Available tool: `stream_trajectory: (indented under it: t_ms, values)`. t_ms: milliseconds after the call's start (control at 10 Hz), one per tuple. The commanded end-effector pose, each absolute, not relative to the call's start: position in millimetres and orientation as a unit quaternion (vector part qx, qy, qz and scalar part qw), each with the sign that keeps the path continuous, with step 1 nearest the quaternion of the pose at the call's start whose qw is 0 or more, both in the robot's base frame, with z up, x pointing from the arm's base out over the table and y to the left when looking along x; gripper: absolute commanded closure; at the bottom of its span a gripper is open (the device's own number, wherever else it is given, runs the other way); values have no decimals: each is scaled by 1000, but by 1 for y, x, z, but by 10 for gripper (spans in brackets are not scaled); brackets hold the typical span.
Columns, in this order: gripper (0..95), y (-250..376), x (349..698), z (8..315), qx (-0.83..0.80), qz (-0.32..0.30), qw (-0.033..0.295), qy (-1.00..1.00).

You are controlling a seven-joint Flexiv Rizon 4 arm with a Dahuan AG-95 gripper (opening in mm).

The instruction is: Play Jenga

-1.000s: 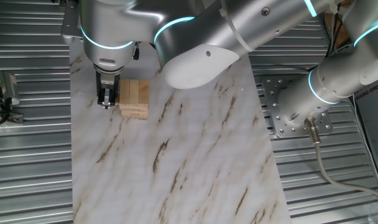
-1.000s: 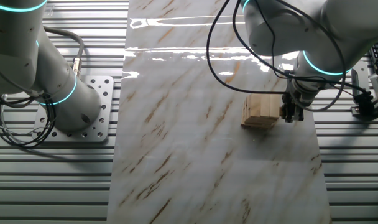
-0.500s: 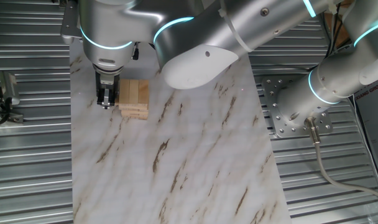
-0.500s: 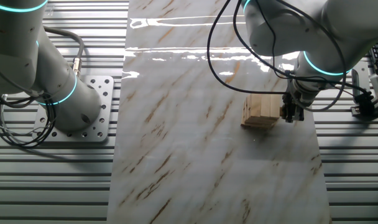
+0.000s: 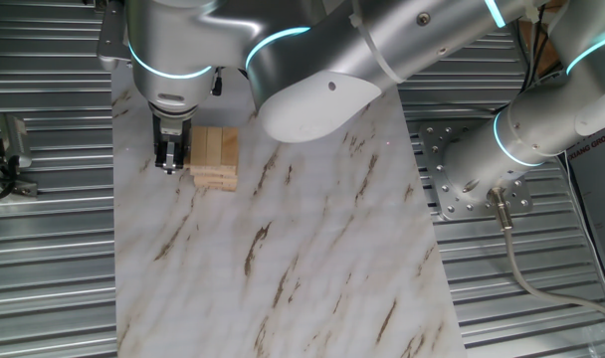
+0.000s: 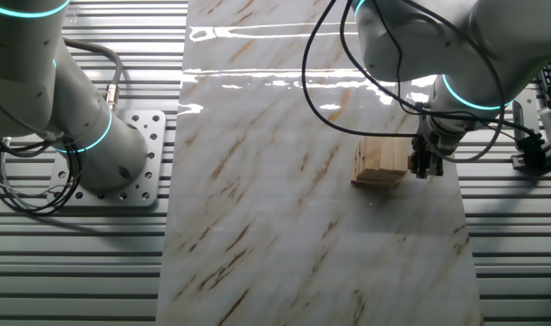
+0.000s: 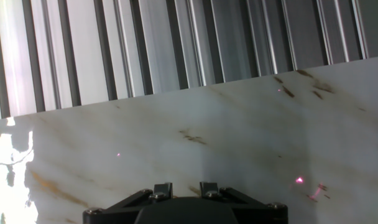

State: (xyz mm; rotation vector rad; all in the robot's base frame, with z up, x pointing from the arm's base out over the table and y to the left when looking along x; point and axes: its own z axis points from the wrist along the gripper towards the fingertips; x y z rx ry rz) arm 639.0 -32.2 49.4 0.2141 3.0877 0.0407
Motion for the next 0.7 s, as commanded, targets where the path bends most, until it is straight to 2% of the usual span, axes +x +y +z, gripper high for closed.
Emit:
stream_trajectory:
  t_ms: [100,700]
  values:
    - [950,-32,639,49,68,13,23,997]
    - [950,-32,641,48,68,12,22,997]
